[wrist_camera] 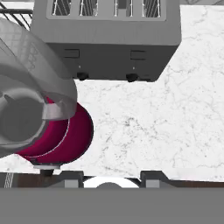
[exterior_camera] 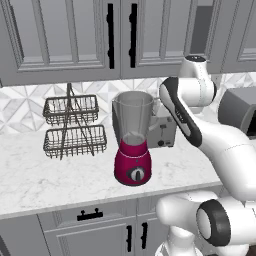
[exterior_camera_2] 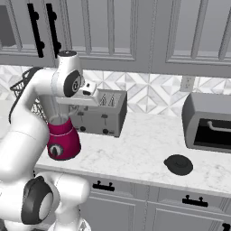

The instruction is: Close the lid blender by securely placing the lid on top.

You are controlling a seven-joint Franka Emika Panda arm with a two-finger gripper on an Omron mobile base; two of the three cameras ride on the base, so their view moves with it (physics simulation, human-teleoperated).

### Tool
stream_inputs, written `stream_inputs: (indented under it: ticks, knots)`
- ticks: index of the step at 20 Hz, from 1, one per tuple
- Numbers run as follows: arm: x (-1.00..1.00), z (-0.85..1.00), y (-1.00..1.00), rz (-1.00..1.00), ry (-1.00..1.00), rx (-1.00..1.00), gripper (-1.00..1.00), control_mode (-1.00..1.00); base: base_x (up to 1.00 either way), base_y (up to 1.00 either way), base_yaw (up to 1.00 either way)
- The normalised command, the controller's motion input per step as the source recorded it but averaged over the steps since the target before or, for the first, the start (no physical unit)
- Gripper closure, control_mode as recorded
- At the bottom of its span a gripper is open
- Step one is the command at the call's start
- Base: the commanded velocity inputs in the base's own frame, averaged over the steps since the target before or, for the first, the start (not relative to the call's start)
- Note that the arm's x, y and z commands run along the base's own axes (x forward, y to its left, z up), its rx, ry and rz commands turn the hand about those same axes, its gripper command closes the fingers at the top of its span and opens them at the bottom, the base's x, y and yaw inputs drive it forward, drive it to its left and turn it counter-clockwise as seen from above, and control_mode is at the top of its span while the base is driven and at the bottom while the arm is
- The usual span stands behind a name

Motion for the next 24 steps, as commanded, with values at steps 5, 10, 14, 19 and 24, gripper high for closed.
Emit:
stream_inputs:
  ticks: [5,10,14,19,24]
  knots:
    - [-0.26,-0.01,-0.08,-0.02,-0.03,0.0,-1.0,-1.0,0.0,0.0,0.0]
    - [-0.43,-0.07,-0.29,-0.07,-0.05,0.0,-1.0,-1.0,0.0,0.0,0.0]
    - [-0.29,-0.14,-0.31,-0.07,-0.01,0.0,-1.0,-1.0,0.0,0.0,0.0]
    - [-0.2,-0.17,-0.28,-0.07,-0.02,0.0,-1.0,-1.0,0.0,0.0,0.0]
    - [-0.04,-0.21,-0.36,-0.11,-0.03,0.0,-1.0,-1.0,0.0,0.0,0.0]
